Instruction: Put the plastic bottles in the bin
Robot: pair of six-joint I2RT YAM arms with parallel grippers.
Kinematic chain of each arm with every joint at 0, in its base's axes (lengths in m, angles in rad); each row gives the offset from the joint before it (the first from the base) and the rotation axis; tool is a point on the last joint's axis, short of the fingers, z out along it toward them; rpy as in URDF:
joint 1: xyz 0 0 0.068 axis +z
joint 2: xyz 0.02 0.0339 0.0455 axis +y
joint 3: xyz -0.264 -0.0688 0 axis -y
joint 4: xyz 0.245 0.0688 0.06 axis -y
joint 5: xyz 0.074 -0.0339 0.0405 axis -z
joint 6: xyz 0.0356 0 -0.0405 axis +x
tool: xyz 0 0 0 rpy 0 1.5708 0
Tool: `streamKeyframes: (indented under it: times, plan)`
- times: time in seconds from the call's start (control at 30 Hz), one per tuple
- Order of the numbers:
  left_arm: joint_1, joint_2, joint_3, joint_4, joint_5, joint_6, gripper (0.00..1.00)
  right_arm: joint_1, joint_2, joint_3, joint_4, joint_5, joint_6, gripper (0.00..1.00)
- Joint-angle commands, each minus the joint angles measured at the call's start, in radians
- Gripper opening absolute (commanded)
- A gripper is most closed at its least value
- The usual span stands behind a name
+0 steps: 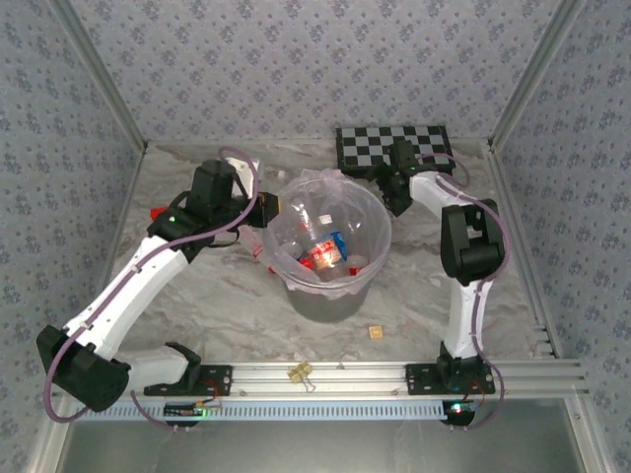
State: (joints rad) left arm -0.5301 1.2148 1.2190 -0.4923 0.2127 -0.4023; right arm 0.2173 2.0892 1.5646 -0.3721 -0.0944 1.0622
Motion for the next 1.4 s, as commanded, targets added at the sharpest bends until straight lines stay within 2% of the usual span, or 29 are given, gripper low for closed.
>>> streamKeyframes:
  times: [0.0,0.27,0.37,0.5,0.63,0.87,1.1,1.37]
  plan:
    - [0.004,0.013,0.025,-0.080,-0.001,0.001,0.02,0.007,0.057,0.052,-0.003,-0.059,0.053,0.98]
    - [0.004,0.017,0.036,-0.073,0.009,0.009,0.02,-0.006,0.096,0.048,0.001,-0.065,0.092,0.90]
    - [0.004,0.021,0.035,-0.083,0.014,0.020,0.02,-0.020,0.060,0.019,-0.003,-0.056,0.083,0.84]
    - [0.004,0.024,0.034,-0.082,0.019,0.020,0.02,-0.048,0.004,-0.008,-0.015,-0.061,0.069,0.69]
    - [0.004,0.016,0.033,-0.088,0.020,0.019,0.03,-0.100,-0.061,-0.031,-0.034,-0.089,0.042,0.62]
    - [0.004,-0.006,0.020,-0.090,0.023,0.008,0.04,-0.263,-0.315,-0.207,-0.045,-0.090,-0.050,0.46]
    - [0.003,0.004,0.014,-0.066,0.034,0.001,0.04,-0.402,-0.572,-0.326,-0.155,-0.053,-0.247,0.45]
    - [0.000,0.026,0.018,-0.048,0.047,0.005,0.04,-0.449,-0.895,-0.441,-0.169,-0.066,-0.565,0.44]
